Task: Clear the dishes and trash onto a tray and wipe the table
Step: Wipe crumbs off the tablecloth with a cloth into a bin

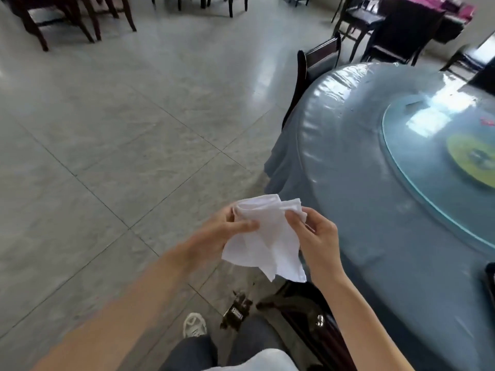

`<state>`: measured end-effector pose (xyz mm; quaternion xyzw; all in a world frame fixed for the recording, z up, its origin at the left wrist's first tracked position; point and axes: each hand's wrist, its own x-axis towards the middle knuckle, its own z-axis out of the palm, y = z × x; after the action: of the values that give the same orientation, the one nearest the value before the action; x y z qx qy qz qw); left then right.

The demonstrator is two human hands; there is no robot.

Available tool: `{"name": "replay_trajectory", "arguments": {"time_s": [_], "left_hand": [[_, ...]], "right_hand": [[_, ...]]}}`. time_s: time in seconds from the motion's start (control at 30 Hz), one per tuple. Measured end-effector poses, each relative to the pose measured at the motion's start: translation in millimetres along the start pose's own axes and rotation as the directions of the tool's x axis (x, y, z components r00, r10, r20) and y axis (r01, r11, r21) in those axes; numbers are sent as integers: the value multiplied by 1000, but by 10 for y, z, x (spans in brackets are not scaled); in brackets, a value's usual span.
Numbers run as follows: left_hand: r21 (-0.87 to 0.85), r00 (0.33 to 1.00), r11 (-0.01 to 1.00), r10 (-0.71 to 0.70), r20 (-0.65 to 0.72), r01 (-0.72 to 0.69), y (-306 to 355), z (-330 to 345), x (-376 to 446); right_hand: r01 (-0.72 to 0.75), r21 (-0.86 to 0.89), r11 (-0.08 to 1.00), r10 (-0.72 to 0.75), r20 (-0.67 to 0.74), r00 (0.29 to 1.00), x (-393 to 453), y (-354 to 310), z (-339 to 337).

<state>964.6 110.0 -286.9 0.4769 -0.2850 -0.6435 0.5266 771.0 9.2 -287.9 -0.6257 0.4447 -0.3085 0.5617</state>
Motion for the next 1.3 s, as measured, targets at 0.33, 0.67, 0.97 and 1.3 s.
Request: {"name": "replay_trajectory", "arguments": {"time_s": [0.33,0.67,0.97,1.3], "left_hand": [[57,976,988,-131,-177,143,433,-605,793],[145,978,983,-80,-192,109,965,-1151,2182],[674,996,734,-78,-35,81,1597,-1028,3623],[834,929,546,-262,260,-79,1321,-537,4655]], "right_hand": [[-115,122,986,132,-141,981,603,38,97],[-140,261,955,241,-410,880,1688,391,-404],[-142,117,983,184,-585,790,2443,518,-1469],[-312,25,950,232,-723,651,2428,812,-2334]]}}
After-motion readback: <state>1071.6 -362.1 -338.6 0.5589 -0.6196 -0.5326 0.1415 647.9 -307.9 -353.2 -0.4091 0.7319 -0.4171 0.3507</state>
